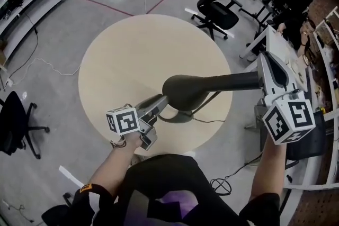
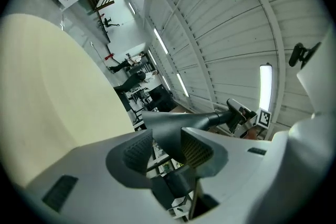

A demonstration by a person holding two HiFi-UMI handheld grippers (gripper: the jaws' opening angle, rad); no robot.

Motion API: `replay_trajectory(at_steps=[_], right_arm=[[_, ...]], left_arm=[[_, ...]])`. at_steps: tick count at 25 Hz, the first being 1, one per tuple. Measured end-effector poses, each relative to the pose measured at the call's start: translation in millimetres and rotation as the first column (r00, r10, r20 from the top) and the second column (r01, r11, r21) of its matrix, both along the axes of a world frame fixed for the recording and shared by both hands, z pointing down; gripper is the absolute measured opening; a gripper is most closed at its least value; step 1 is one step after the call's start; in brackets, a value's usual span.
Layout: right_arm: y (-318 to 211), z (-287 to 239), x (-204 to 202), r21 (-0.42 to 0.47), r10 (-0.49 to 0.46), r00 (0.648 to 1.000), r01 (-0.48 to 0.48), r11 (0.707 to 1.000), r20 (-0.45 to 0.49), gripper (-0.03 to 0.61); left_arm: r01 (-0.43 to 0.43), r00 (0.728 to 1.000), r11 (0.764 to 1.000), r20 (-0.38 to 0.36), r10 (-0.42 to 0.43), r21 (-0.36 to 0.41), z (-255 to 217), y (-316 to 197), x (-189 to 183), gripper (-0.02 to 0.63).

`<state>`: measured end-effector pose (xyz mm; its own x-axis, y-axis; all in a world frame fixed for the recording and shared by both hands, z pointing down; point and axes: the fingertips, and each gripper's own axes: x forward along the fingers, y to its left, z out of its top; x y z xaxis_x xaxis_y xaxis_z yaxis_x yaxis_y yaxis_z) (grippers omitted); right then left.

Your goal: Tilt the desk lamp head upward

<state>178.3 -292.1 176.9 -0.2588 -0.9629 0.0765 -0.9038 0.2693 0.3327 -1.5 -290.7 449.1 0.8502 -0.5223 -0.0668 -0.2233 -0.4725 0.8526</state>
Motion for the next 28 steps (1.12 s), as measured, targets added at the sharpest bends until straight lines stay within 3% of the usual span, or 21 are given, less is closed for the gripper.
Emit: replay_trajectory(at_steps=[18, 28], right_arm=[[-18.6, 10.5, -4.6, -0.050, -0.046, 0.999, 0.047, 0.998, 0.021, 0.015], [-8.2, 22.7, 16.7, -0.063, -0.006, 0.999, 0.008, 0.998, 0.037, 0.015]], left_arm=[[-0.054, 0.994, 0.998, -0.100, 0.050, -0.042, 6.7, -14.2, 8.7, 0.195], [-0.021, 0.999, 0.999, -0.040, 0.022, 0.025, -1.8, -17.3, 3.3, 0.181]])
